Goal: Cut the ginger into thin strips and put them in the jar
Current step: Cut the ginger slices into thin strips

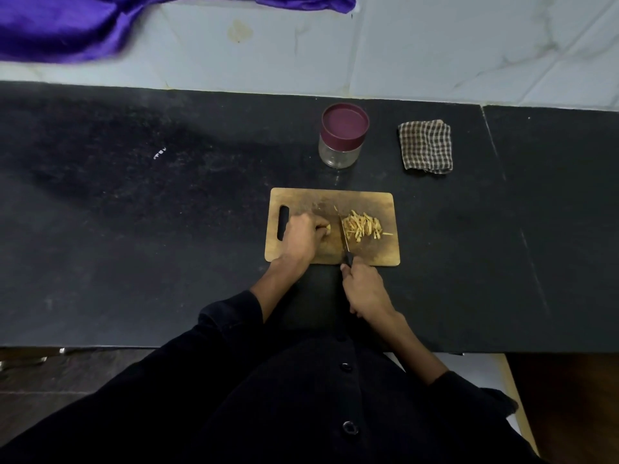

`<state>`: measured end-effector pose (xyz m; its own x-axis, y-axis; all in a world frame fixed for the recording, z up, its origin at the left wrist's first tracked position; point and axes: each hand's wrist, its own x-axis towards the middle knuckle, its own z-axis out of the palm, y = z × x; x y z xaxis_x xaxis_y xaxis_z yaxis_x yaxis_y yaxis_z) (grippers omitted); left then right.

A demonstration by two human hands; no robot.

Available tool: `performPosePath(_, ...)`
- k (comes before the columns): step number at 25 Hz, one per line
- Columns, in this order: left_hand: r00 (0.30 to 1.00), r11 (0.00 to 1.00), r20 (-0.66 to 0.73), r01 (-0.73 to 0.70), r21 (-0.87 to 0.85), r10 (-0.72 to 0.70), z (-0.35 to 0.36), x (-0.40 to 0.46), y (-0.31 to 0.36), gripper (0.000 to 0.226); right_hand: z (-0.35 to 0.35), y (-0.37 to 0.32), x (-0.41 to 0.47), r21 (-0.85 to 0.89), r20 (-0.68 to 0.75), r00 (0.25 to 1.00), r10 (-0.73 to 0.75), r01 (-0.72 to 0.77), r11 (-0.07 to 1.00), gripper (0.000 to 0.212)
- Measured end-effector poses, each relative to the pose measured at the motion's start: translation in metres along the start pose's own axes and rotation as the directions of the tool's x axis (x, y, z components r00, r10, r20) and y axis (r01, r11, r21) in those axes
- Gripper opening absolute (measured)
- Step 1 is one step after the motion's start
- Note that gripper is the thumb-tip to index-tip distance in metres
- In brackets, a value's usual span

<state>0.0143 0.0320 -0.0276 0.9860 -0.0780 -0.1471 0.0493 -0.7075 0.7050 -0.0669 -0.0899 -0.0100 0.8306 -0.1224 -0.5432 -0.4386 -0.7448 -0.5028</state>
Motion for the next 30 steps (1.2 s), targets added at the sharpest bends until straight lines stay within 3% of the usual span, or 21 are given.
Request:
performPosePath(10, 0.998, 0.997, 0.006, -0.061, -0.05, 0.062, -0.003, -0.003, -0.003, 0.021, -0.005, -0.006, -0.003, -0.054, -0.016, 0.994, -0.109, 0.108, 0.993, 0.023)
performPosePath(22, 0.996, 0.996, -0.038, -0.083, -0.034, 0.082, -0.001, -0.005, -0.002, 0.017, -0.005, -0.011, 0.003, -0.087, 0.004, 0.994, -0.109, 0.109, 0.99, 0.016)
performPosePath(30, 0.996, 0.997, -0.025, -0.083, 0.01, 0.083, 0.003, -0.003, -0.007, 0.016, -0.002, -0.014, 0.009, -0.125, 0.0, 0.996, -0.092, 0.091, 0.988, 0.024)
